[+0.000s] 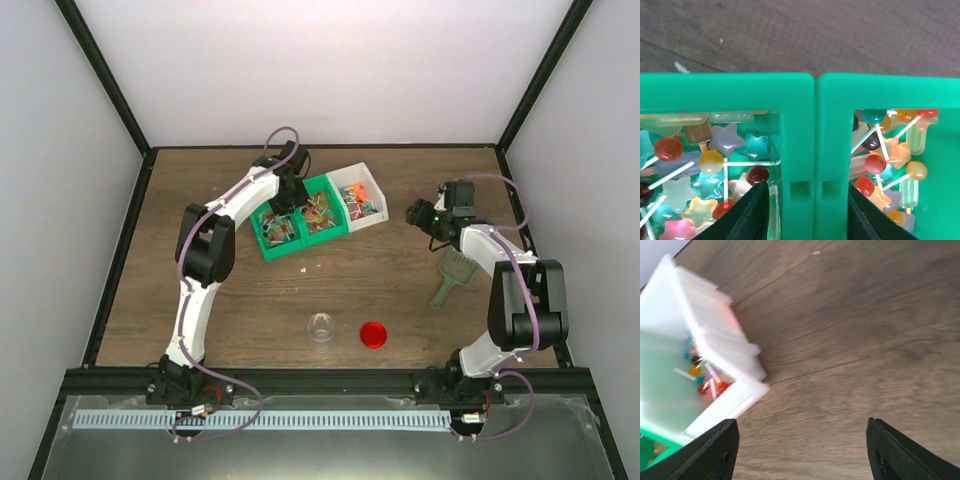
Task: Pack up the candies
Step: Move the storage box to the center of the board.
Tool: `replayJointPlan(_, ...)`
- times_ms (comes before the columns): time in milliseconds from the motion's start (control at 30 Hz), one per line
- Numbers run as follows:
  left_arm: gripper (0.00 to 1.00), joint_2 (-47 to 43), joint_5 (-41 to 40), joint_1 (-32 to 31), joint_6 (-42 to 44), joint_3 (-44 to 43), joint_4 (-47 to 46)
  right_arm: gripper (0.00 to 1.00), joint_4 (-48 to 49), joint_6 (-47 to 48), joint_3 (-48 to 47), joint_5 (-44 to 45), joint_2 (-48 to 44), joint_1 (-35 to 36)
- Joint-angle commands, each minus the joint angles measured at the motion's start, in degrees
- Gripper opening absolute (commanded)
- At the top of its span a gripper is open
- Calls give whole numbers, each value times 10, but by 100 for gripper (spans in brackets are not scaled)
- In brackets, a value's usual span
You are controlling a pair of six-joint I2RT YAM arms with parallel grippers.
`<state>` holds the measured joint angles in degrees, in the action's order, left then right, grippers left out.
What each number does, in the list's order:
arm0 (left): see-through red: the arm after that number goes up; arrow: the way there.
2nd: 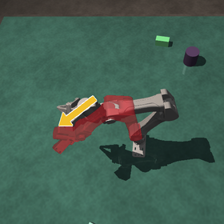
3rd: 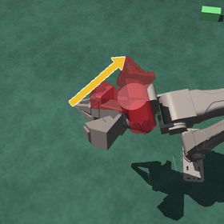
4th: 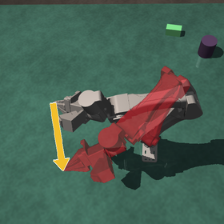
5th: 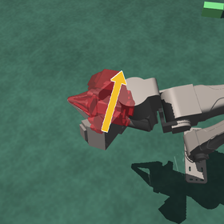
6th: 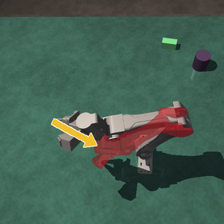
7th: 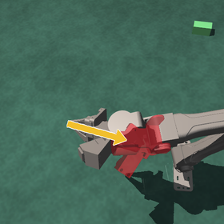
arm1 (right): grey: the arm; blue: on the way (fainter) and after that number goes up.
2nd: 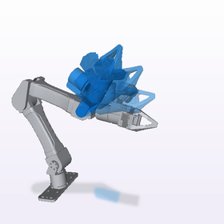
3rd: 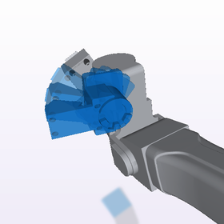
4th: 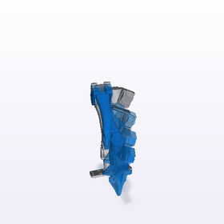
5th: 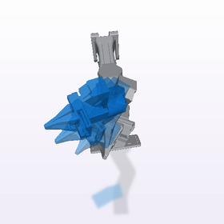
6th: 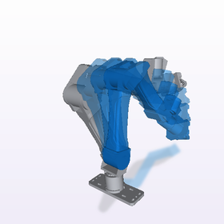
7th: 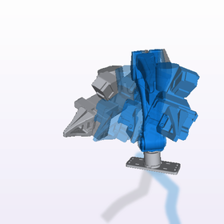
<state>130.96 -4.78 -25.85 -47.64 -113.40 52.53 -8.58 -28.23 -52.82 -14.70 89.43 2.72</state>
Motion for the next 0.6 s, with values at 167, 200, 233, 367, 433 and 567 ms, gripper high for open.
replayJointPlan(167,63,-18,5,4,74,-23,-42,92,-89,-67,24,56,-93,-89)
replayJointPlan(200,66,-24,1,4,81,-22,-42,93,-98,-75,31,57,-104,-93)
replayJointPlan(233,69,-31,-3,4,90,-21,-43,93,-107,-92,40,55,-113,-100)
replayJointPlan(367,81,-63,-23,4,104,-11,-53,84,-169,-155,74,28,-135,-135)
replayJointPlan(433,86,-84,-41,2,108,-3,-56,82,-198,-164,83,46,-148,-136)
replayJointPlan(567,88,-143,-63,1,96,53,-92,81,-235,-171,108,60,-186,-136)
